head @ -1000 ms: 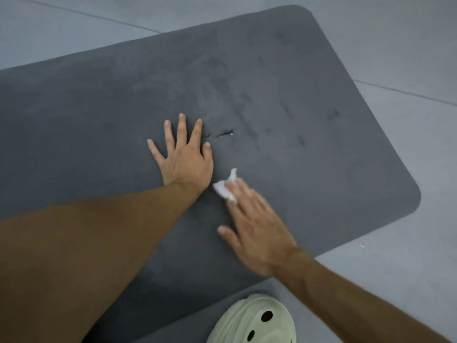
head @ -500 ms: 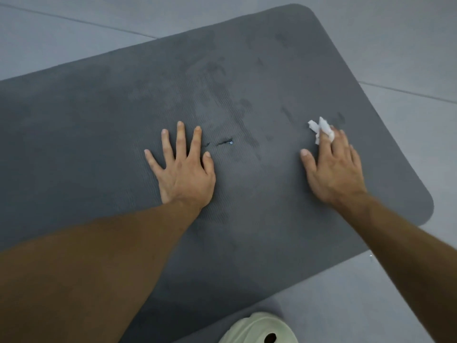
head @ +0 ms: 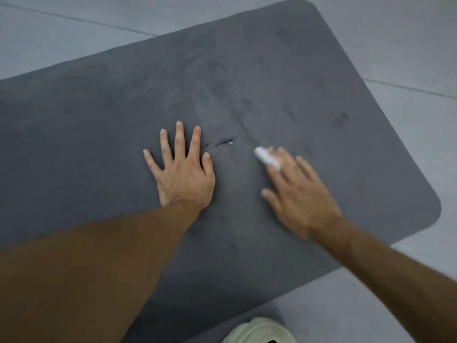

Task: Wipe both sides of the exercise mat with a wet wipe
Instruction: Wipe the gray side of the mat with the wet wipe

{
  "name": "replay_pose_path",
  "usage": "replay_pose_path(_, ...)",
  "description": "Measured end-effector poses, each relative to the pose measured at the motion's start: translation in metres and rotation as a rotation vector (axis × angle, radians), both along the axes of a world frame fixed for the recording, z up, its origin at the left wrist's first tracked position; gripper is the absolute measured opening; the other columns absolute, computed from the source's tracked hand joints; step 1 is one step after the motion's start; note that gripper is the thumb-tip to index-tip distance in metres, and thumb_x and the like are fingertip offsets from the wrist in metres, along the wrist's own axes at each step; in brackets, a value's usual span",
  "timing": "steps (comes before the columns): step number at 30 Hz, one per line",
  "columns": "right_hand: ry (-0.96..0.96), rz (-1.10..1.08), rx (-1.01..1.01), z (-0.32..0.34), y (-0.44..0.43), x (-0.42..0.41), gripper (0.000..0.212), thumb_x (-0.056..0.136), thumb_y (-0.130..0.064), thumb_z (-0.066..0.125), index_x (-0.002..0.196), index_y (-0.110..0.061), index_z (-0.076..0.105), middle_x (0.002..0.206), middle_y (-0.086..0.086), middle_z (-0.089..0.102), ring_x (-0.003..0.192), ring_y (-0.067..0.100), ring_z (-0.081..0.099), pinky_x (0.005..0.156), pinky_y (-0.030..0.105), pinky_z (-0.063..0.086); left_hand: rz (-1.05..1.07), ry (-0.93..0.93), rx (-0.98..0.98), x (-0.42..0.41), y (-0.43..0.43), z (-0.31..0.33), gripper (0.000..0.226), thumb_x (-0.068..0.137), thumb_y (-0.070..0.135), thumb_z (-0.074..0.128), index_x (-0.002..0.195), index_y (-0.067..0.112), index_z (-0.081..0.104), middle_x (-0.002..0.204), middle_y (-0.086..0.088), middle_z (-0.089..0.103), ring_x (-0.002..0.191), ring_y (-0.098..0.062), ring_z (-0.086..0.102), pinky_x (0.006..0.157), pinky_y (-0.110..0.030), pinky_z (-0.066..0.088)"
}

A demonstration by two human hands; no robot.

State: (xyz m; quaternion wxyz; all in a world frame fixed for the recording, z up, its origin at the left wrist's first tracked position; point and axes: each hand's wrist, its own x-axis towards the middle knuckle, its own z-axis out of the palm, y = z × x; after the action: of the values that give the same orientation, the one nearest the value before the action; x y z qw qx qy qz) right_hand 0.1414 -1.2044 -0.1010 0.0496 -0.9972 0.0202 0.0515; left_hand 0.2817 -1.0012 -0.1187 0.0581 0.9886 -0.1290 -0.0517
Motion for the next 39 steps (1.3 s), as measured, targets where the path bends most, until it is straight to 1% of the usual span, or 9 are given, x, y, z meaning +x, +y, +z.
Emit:
replay_pose_path(4, 0.008, -0.447, 0.049, -0.001, -0.068, 0.032, 0.077, 0.102, -0.052, 0.023, 0.163, -0.006, 0.021, 0.168, 0.018, 0.023, 0.157, 0.032, 0.018, 0.127, 0.047, 0.015, -0.002, 0.012, 0.0, 0.001, -0.001, 0.001, 0.061, 0.106, 0.05, 0.019, 0.164, 0.038, 0.006, 0.174, 0.006, -0.002, 0.159, -0.027, -0.008, 0.123, -0.067, -0.002)
replay_pose_path(7, 0.033, -0.521, 0.133, 0.004, -0.071, 0.056, 0.072, 0.107, -0.049, 0.026, 0.164, -0.006, 0.019, 0.17, 0.018, 0.018, 0.158, 0.031, 0.014, 0.128, 0.045, 0.012, -0.003, 0.015, 0.006, 0.0, -0.001, 0.001, 0.061, 0.106, 0.05, 0.017, 0.165, 0.038, 0.004, 0.174, 0.006, -0.004, 0.159, -0.027, -0.009, 0.123, -0.067, -0.002)
replay_pose_path(13, -0.02, -0.17, 0.217, 0.003, 0.019, 0.071, 0.075, 0.101, -0.05, 0.026, 0.163, -0.007, 0.024, 0.17, 0.014, 0.02, 0.16, 0.024, 0.01, 0.129, 0.041, 0.013, -0.008, 0.003, 0.008, 0.001, 0.0, 0.0, 0.06, 0.107, 0.049, 0.016, 0.164, 0.038, 0.004, 0.174, 0.005, -0.004, 0.16, -0.027, -0.009, 0.123, -0.067, -0.001)
replay_pose_path(17, 0.014, 0.128, 0.143, 0.003, 0.056, 0.049, 0.066, 0.108, -0.045, 0.029, 0.164, -0.01, 0.023, 0.173, 0.006, 0.012, 0.16, 0.015, -0.002, 0.13, 0.04, 0.012, -0.011, -0.001, 0.006, 0.001, 0.0, -0.001, 0.06, 0.107, 0.048, 0.017, 0.165, 0.037, 0.005, 0.174, 0.005, -0.003, 0.16, -0.027, -0.007, 0.124, -0.066, -0.001)
replay_pose_path(19, 0.01, 0.174, 0.092, 0.0, 0.046, 0.046, 0.064, 0.108, -0.045, 0.029, 0.163, -0.012, 0.024, 0.174, 0.005, 0.011, 0.16, 0.015, 0.002, 0.13, 0.04, 0.013, -0.012, -0.004, 0.006, 0.0, 0.001, -0.001, 0.06, 0.107, 0.048, 0.017, 0.165, 0.037, 0.005, 0.174, 0.004, -0.002, 0.16, -0.027, -0.007, 0.124, -0.066, -0.001)
replay_pose_path(24, -0.032, -0.23, 0.067, -0.005, -0.022, 0.045, 0.07, 0.102, -0.047, 0.026, 0.16, -0.009, 0.031, 0.169, 0.011, 0.027, 0.157, 0.025, 0.021, 0.127, 0.045, 0.02, -0.014, -0.004, 0.007, 0.001, 0.0, -0.001, 0.06, 0.107, 0.049, 0.018, 0.164, 0.037, 0.005, 0.174, 0.004, -0.002, 0.16, -0.028, -0.007, 0.124, -0.066, -0.001)
replay_pose_path(31, -0.037, -0.578, 0.112, -0.002, -0.07, 0.018, 0.077, 0.1, -0.05, 0.025, 0.163, -0.005, 0.021, 0.169, 0.019, 0.022, 0.156, 0.034, 0.019, 0.127, 0.049, 0.019, -0.02, 0.013, 0.007, 0.0, 0.0, 0.001, 0.06, 0.107, 0.049, 0.016, 0.165, 0.036, 0.004, 0.174, 0.004, -0.004, 0.159, -0.028, -0.009, 0.124, -0.066, -0.002)
replay_pose_path(35, -0.053, -0.308, 0.178, 0.004, -0.006, 0.018, 0.077, 0.099, -0.049, 0.032, 0.163, -0.007, 0.023, 0.17, 0.017, 0.021, 0.157, 0.032, 0.02, 0.127, 0.045, 0.021, -0.022, 0.011, 0.003, 0.002, 0.001, 0.0, 0.06, 0.107, 0.049, 0.014, 0.165, 0.036, 0.004, 0.174, 0.004, -0.004, 0.159, -0.028, -0.009, 0.124, -0.066, -0.001)
replay_pose_path(39, 0.04, 0.115, 0.123, 0.004, 0.069, -0.018, 0.068, 0.108, -0.046, 0.034, 0.161, -0.004, 0.029, 0.173, 0.01, 0.01, 0.161, 0.023, 0.004, 0.128, 0.044, 0.02, -0.021, -0.006, 0.001, 0.0, 0.001, 0.0, 0.06, 0.107, 0.047, 0.015, 0.165, 0.035, 0.007, 0.174, 0.004, -0.001, 0.16, -0.028, -0.006, 0.123, -0.066, 0.001)
